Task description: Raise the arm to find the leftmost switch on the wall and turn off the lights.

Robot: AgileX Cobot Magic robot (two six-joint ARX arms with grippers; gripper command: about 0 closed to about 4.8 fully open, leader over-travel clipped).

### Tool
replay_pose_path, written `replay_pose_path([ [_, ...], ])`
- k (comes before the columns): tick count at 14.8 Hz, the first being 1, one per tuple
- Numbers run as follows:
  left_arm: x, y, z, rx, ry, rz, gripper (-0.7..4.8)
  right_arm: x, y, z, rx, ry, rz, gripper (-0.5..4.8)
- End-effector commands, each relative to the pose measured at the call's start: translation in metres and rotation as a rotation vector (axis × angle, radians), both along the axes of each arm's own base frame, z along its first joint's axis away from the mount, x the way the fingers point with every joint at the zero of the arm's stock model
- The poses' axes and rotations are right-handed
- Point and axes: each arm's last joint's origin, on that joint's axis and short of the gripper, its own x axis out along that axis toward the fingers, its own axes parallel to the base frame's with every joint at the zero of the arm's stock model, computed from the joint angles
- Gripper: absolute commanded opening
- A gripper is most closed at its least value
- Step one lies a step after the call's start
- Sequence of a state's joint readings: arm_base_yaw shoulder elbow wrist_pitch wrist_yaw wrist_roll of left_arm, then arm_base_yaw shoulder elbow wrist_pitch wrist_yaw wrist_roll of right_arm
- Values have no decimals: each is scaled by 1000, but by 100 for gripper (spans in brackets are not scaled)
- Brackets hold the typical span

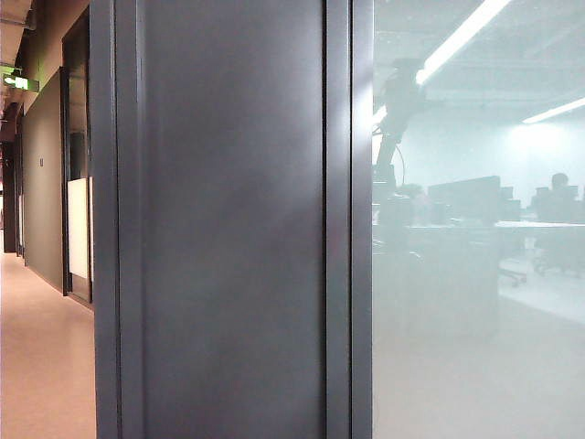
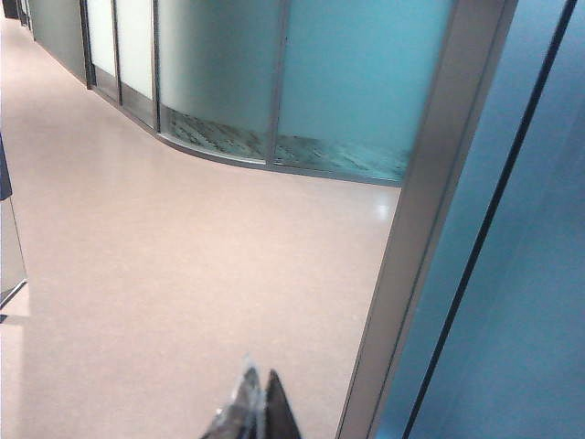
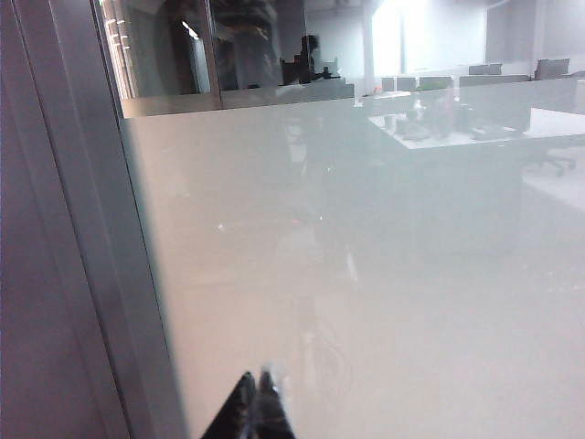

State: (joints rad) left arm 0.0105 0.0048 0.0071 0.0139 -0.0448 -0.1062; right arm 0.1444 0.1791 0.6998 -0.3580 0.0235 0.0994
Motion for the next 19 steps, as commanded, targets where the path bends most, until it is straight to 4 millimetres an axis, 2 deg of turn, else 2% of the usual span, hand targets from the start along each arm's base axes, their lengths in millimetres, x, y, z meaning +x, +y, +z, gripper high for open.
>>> replay_pose_path([
  [1, 0, 0, 1, 1, -9, -6, -5, -1, 0, -1, -3, 0, -4, -1],
  [2, 0, 0, 1, 1, -9, -6, -5, 0, 0, -5, -5, 11, -4, -1],
  [4, 0, 0, 1, 1, -8, -6, -5, 11, 1, -29, -35, 40, -10, -1],
  [10, 0, 0, 1, 1, -5, -6, -5, 56, 3, -146, -54, 207, -61, -1],
  [11, 0, 0, 1, 1, -5, -6, -5, 59, 3, -158, -54, 210, -61, -1],
  [14, 0, 0, 1, 1, -5, -6, -5, 60, 3, -178, -52, 195, -62, -1],
  [19, 0, 0, 1, 1, -5, -6, -5, 59, -2, -177, -90, 177, -122, -1],
])
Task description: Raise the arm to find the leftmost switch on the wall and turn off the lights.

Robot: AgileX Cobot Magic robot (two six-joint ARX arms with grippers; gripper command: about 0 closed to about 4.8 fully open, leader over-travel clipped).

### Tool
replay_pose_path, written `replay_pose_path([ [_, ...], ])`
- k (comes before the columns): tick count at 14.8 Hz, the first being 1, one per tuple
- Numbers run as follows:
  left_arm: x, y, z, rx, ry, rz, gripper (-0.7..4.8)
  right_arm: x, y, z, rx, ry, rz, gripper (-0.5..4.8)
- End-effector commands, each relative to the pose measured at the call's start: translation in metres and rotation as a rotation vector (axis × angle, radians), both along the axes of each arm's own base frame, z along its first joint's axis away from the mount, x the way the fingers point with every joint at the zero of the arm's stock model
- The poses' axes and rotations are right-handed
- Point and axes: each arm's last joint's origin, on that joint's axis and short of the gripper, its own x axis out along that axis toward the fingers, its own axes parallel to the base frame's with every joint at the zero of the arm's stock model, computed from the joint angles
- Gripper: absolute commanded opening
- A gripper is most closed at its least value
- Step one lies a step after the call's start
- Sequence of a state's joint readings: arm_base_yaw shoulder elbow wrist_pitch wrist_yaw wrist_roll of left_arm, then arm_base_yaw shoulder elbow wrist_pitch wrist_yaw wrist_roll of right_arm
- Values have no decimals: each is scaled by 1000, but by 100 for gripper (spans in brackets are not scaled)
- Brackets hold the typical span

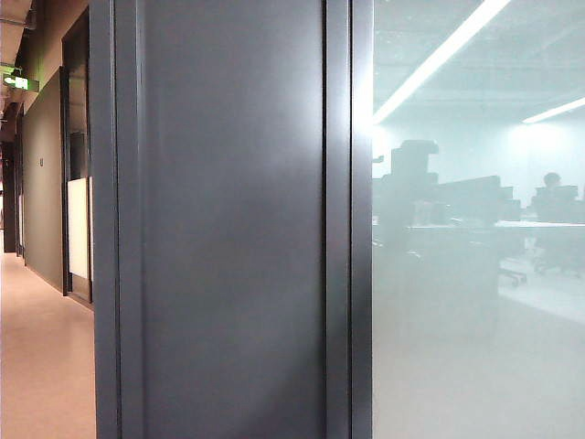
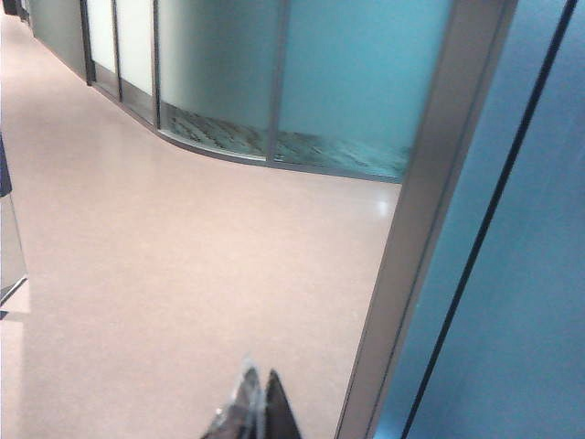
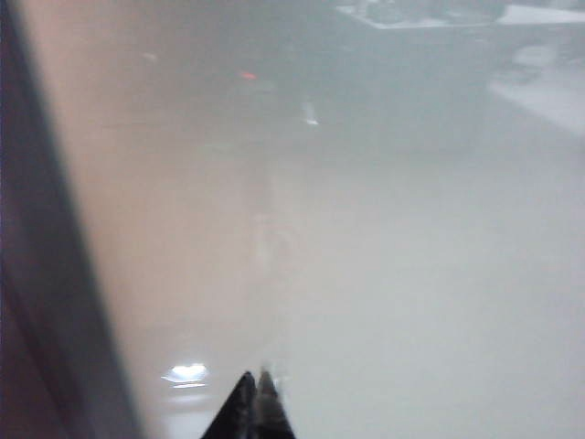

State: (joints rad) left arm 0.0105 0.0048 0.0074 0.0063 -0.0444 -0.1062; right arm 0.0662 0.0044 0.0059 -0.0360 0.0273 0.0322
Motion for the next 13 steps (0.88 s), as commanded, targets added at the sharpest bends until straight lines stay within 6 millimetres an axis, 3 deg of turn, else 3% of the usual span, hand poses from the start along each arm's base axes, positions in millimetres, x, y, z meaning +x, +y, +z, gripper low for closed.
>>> replay_pose_path([
  [1, 0, 0, 2, 1, -12, -6, -5, 0, -5, 2, -5, -15, -46, -1],
  [13, 0, 0, 2, 1, -12, -6, -5, 0, -5, 2, 22, -15, -54, -1],
])
